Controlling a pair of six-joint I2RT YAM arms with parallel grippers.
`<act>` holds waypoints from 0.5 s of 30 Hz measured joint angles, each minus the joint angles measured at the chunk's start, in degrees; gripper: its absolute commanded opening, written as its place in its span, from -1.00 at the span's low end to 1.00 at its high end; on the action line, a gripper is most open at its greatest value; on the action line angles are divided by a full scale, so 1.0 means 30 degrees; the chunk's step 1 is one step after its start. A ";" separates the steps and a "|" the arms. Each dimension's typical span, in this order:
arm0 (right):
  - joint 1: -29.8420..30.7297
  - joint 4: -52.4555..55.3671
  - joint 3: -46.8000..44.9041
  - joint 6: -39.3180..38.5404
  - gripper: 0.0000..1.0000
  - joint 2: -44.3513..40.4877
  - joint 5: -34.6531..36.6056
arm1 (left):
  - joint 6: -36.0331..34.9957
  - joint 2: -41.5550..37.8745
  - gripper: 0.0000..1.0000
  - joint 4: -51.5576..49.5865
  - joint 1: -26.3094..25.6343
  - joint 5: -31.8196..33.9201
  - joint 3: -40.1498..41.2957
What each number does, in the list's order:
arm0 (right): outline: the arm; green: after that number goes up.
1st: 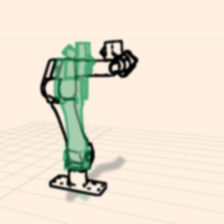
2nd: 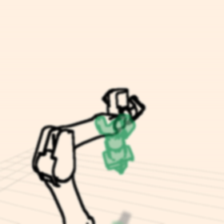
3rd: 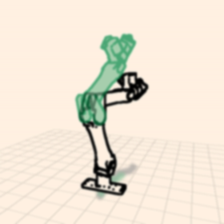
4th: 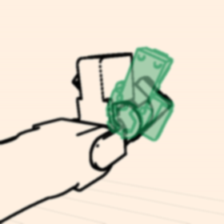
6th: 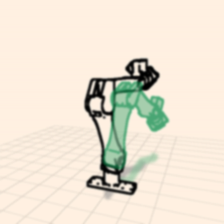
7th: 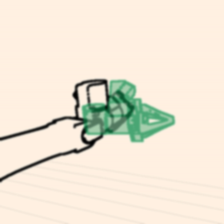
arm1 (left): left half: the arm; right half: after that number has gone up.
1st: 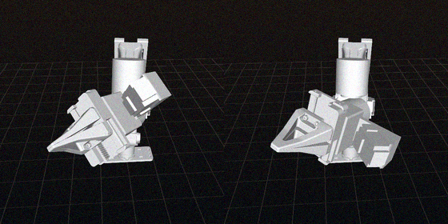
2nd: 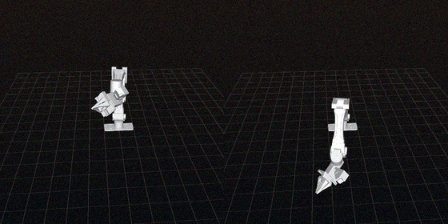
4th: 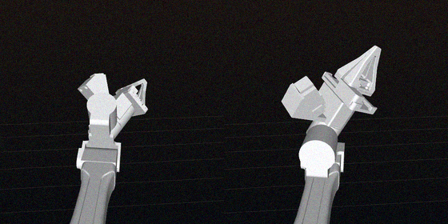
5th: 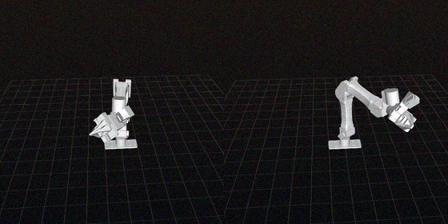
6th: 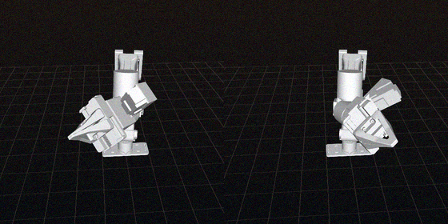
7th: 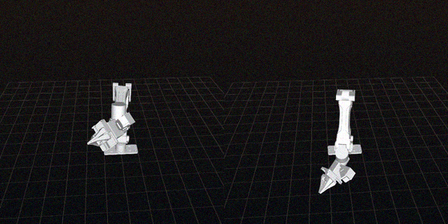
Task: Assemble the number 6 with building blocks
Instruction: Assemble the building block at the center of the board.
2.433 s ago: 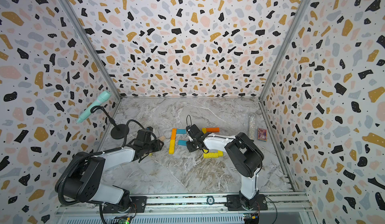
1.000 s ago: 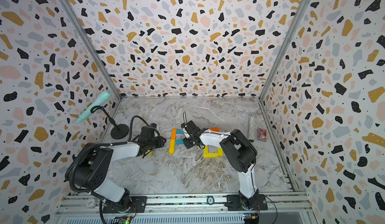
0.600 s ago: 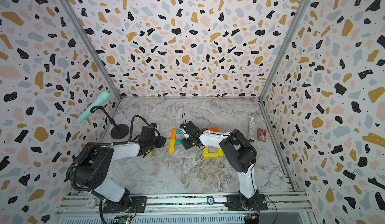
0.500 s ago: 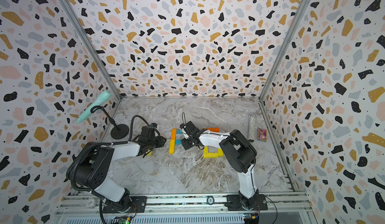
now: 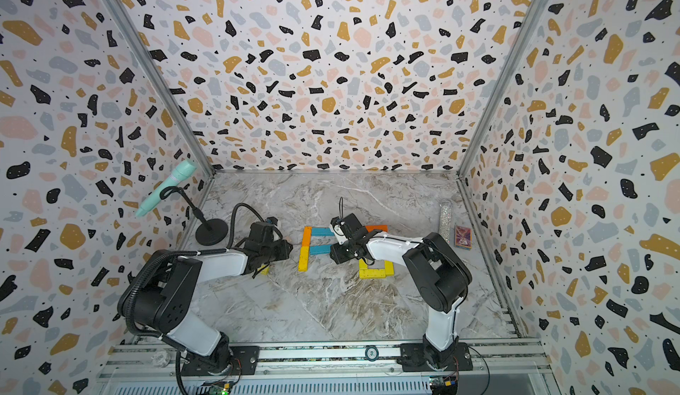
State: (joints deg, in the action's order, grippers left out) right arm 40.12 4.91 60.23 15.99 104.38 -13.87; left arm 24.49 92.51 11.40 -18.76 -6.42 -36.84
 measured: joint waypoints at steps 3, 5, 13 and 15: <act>-0.0051 -0.0539 -0.0189 0.0255 -0.44 -0.0007 -0.0423 | -0.0022 0.0000 -0.55 -0.0015 0.0000 0.0022 0.0007; -0.0197 -0.0692 -0.0233 0.0415 -0.57 -0.0029 -0.0466 | -0.0029 0.0000 -0.58 -0.0044 0.0000 0.0029 0.0007; -0.0772 -0.0729 -0.0233 0.0670 -0.68 -0.0044 0.0240 | -0.0029 0.0000 -0.68 -0.0102 0.0000 -0.0007 0.0015; -0.0823 -0.0729 -0.0226 0.0699 -0.69 -0.0015 0.0321 | -0.0029 0.0000 -0.69 -0.0124 0.0000 -0.0022 0.0015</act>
State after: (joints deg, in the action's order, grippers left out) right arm 37.65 2.72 59.55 18.09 104.33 -12.91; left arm 24.40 92.51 11.03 -18.76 -6.48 -36.80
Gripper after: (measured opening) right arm 0.158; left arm 0.161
